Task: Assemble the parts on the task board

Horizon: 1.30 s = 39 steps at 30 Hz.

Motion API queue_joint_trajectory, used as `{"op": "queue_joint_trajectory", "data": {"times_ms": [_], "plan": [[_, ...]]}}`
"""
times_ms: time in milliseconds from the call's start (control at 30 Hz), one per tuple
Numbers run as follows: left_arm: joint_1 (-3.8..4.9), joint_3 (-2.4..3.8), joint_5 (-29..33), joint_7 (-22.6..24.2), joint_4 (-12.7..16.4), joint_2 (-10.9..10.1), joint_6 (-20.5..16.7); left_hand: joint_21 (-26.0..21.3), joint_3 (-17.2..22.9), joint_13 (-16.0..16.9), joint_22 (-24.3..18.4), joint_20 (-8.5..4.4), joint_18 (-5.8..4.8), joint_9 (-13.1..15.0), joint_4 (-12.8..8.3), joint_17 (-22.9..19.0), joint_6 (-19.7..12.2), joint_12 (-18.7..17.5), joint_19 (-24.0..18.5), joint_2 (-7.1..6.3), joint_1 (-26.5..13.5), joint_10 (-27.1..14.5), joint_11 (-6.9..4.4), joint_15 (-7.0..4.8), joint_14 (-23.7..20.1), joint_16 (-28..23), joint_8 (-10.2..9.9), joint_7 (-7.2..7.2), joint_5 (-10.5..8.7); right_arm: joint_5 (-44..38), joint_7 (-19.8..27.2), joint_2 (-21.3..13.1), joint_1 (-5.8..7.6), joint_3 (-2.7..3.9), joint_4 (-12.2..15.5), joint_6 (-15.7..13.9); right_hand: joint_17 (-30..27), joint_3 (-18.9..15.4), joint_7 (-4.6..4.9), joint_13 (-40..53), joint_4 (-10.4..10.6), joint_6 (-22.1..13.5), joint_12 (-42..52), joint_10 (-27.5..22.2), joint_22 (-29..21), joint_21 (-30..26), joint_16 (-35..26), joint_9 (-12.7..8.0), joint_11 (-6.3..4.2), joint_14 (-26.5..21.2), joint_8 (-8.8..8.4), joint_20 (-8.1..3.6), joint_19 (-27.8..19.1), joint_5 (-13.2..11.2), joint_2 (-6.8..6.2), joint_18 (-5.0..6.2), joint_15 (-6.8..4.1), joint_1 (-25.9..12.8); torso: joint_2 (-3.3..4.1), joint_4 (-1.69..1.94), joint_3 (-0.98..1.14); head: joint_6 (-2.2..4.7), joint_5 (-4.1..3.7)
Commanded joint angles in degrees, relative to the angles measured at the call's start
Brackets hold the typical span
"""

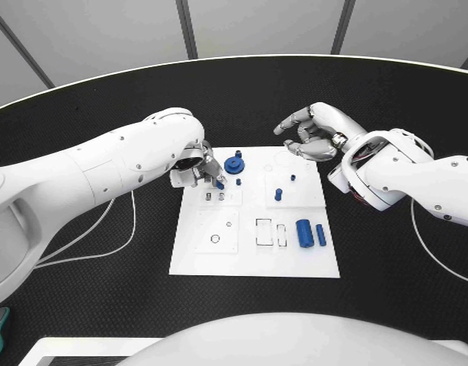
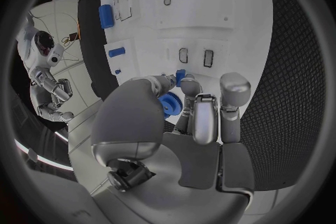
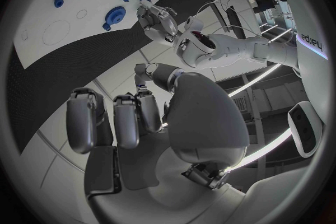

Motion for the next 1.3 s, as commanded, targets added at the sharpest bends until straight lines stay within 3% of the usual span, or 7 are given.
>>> {"op": "queue_joint_trajectory", "data": {"times_ms": [33,567,1000,1300], "plan": [[0.01,0.00,1.5,-1.4,1.0,-0.9,0.2,0.3,4.9,0.3,0.2,0.35,-0.24,0.2,-4.3,5.1,-0.2,0.4,0.0,0.95,1.5,0.4,0.12,0.34,3.3,-0.3,0.5,-0.01,0.31,0.0,0.0,0.0,0.00,0.00,0.0,0.0,8.1,0.0,-0.02,4.0,-0.3,0.2,0.0,-0.2,8.2,0.1,-0.3,-0.1,-0.07,4.4,-0.30,0.37,2.3,0.1,0.12,0.57,0.33,-0.5,-0.03,0.04,0.00,0.00,-0.01],[0.30,0.03,4.2,-1.7,4.0,-3.6,5.7,0.6,6.0,1.6,0.7,0.39,-0.31,1.0,-5.5,5.4,0.2,1.0,0.2,0.19,1.6,1.5,-0.01,0.25,3.4,-0.2,1.0,-0.16,0.31,0.0,0.1,0.0,-0.01,0.00,-0.2,-0.1,8.0,0.0,0.00,4.0,-0.3,0.3,-0.1,-0.2,8.2,0.0,-0.4,-0.1,-0.06,4.3,-0.28,0.37,2.2,0.1,0.13,0.59,0.34,-0.6,-0.03,0.04,0.04,0.00,0.24],[0.31,0.02,1.4,-1.4,4.4,-2.7,3.0,0.9,6.2,1.9,1.2,0.36,-0.38,1.2,-5.8,5.6,0.3,1.1,0.4,0.05,1.7,1.8,-0.07,0.20,3.5,-0.1,1.0,-0.21,0.32,0.0,0.1,0.1,-0.01,-0.01,-0.2,0.0,8.1,-0.1,0.02,4.0,-0.3,0.3,-0.1,-0.2,8.2,0.0,-0.4,-0.1,-0.04,4.4,-0.27,0.38,2.2,0.1,0.10,0.59,0.35,-0.7,0.05,0.00,0.08,0.00,0.31],[0.28,0.01,0.4,-1.5,4.5,-2.3,3.2,1.2,6.5,2.2,1.5,0.33,-0.44,1.4,-6.1,5.6,0.4,1.2,0.6,-0.08,1.7,2.0,-0.12,0.15,3.5,-0.1,1.1,-0.25,0.32,0.0,0.1,0.0,-0.01,-0.01,-0.2,0.0,8.1,-0.1,0.02,4.0,-0.2,0.4,0.0,-0.2,8.2,0.0,-0.3,-0.1,-0.04,4.4,-0.26,0.38,2.2,0.1,0.10,0.58,0.36,-0.7,0.02,-0.03,0.06,0.00,0.28]]}}
